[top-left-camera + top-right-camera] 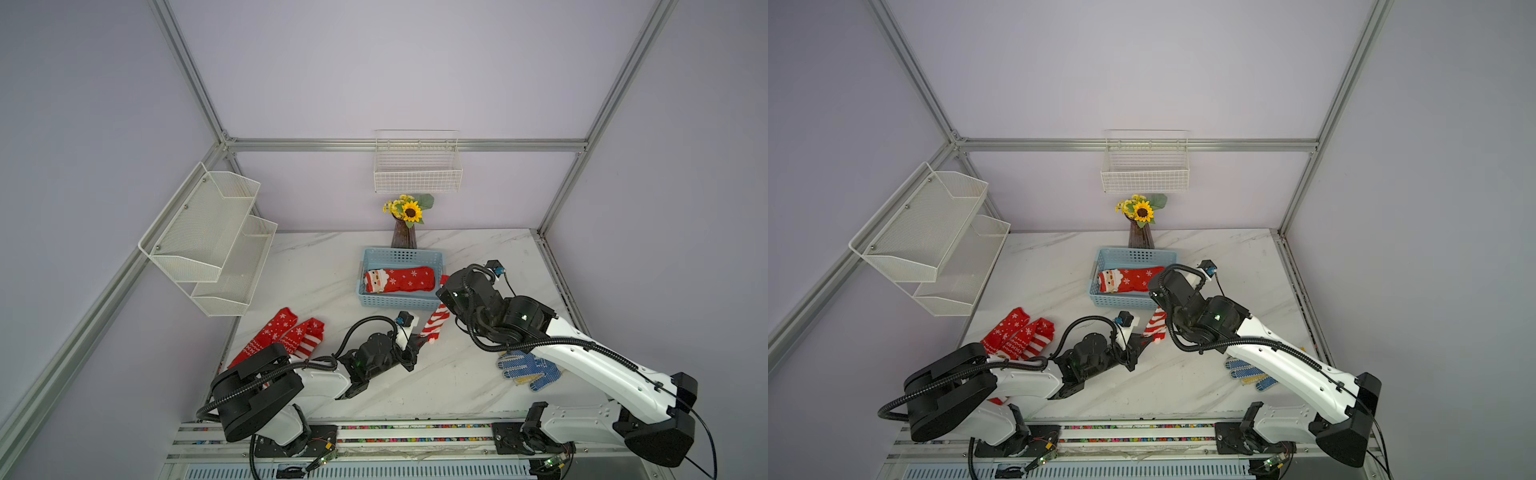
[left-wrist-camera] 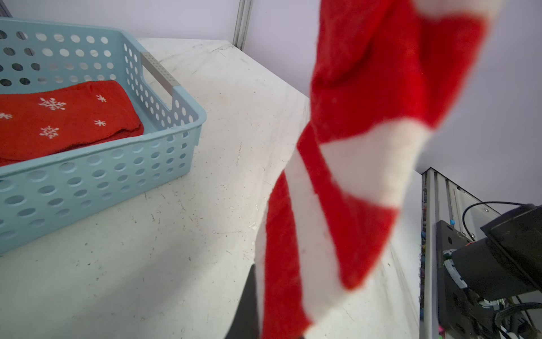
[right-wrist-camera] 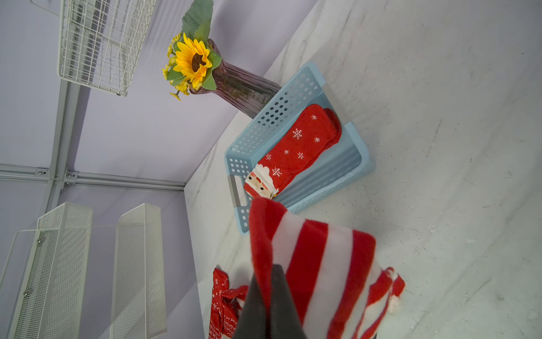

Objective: Place the socks together as a pair
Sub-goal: Place the sock at the center of the board.

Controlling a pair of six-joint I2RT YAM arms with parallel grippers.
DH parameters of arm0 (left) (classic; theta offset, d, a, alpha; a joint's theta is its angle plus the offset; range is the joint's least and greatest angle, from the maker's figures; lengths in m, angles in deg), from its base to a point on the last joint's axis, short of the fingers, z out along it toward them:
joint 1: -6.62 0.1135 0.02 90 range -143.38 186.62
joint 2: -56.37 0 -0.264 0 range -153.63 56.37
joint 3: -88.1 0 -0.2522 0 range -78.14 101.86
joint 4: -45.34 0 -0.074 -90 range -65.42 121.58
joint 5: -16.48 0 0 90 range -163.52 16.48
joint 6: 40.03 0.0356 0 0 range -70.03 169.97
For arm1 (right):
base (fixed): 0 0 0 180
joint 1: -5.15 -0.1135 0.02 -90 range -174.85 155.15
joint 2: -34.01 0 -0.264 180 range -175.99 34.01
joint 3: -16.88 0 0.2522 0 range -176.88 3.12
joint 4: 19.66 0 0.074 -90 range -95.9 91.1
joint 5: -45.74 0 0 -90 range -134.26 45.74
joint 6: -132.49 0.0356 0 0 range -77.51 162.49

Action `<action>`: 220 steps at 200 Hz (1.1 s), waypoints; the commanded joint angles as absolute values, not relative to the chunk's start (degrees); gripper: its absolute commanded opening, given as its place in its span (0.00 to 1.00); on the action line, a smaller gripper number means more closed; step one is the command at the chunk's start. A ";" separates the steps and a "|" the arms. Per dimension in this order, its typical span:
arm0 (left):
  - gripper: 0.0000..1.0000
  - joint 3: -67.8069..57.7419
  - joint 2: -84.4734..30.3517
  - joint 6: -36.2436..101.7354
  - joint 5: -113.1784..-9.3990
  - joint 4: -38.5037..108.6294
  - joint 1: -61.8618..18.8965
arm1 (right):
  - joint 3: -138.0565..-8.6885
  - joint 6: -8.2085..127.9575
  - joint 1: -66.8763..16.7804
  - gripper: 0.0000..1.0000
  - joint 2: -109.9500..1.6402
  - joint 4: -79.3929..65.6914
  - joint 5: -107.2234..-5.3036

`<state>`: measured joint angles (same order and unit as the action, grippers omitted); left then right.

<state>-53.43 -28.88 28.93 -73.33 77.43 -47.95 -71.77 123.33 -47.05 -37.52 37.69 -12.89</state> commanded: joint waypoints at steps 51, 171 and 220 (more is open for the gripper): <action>0.00 -48.50 -14.66 28.26 -58.47 42.61 -48.44 | -63.80 139.27 -47.34 0.00 -36.38 48.53 -6.31; 0.00 -32.92 -29.16 34.84 -45.50 14.49 -44.01 | -51.86 146.65 -44.15 0.00 -47.24 51.14 -3.81; 0.05 -27.25 -35.55 37.46 -43.10 10.85 -41.77 | -50.62 143.25 -42.26 0.00 -51.70 46.02 -2.36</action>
<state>-32.18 -33.91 34.55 -45.53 14.48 -42.51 -50.09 135.13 -43.90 -49.32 48.03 -2.31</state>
